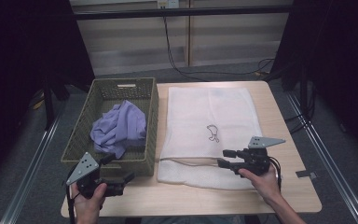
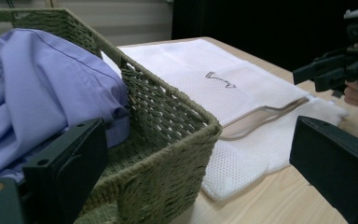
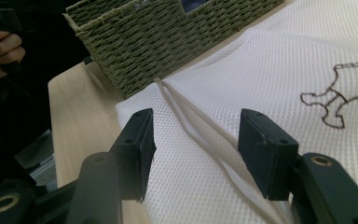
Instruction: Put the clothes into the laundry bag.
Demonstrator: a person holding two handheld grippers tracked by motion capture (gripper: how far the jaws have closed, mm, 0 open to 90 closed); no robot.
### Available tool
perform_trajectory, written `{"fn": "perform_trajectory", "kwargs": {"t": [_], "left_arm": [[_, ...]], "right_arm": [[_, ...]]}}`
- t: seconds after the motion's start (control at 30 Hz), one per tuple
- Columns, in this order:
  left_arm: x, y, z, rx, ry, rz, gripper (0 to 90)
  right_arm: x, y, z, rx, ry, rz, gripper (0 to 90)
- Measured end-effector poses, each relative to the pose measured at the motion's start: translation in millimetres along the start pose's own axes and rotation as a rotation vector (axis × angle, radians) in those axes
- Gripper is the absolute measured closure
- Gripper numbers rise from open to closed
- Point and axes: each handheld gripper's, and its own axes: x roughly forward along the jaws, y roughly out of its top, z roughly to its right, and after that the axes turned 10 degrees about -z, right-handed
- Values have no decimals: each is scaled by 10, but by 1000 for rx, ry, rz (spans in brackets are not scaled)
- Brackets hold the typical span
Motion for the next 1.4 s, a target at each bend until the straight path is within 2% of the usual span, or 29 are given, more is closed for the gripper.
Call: {"fn": "perform_trajectory", "kwargs": {"t": [0.07,0.13,0.17,0.2,0.3,0.33,0.37,0.43,0.57,0.67,0.73,0.77,0.8,0.83,0.87,1.0,1.07,1.17,1.23,1.27,1.33,1.4], "left_arm": [[-16,8,5,0,-3,9,43],[-33,13,12,9,18,19,44],[-33,13,12,9,18,19,46],[-40,6,15,24,54,15,56],[-39,2,-4,15,47,20,61],[-41,6,-16,5,42,24,61],[-41,6,-16,5,42,24,60],[-33,12,-14,19,37,22,60],[-2,5,-26,14,24,11,59],[-14,6,-34,19,26,13,59],[-25,3,-45,23,30,15,59],[-26,-4,-52,19,26,17,59],[-26,-11,-64,13,20,15,59],[-26,-11,-64,13,20,15,59],[-26,-12,-64,14,27,17,59],[-12,-10,-56,24,43,6,59],[0,-9,-56,26,28,6,59],[5,-9,-60,15,23,6,59],[1,-13,-71,16,16,8,57],[2,-6,-81,13,19,13,57],[1,2,-92,0,15,27,57],[12,-1,-101,10,13,20,57]], "right_arm": [[21,25,1,-5,0,-3,460],[122,151,-6,-5,20,4,462],[122,151,-6,-5,20,4,462],[171,246,-35,-33,22,-7,525],[206,333,-41,-62,26,-13,527],[254,389,-2,-78,37,-45,544],[254,389,-2,-78,37,-45,544],[305,405,50,-81,5,-81,554],[413,366,222,-66,-20,-131,563],[439,334,264,-52,-22,-145,567],[484,244,311,-38,-41,-153,549],[484,244,311,-38,-41,-153,549],[531,161,341,-25,-34,-172,559],[531,161,341,-25,-34,-172,559],[563,134,344,-30,-28,-202,553],[597,111,361,-19,-14,-199,542],[658,79,386,-28,-24,-237,549],[685,61,393,-21,-26,-244,563],[727,43,384,-35,-30,-260,546],[733,42,384,-28,-11,-256,558],[756,37,380,-41,-29,-271,577],[767,34,386,-46,-45,-273,622]]}}
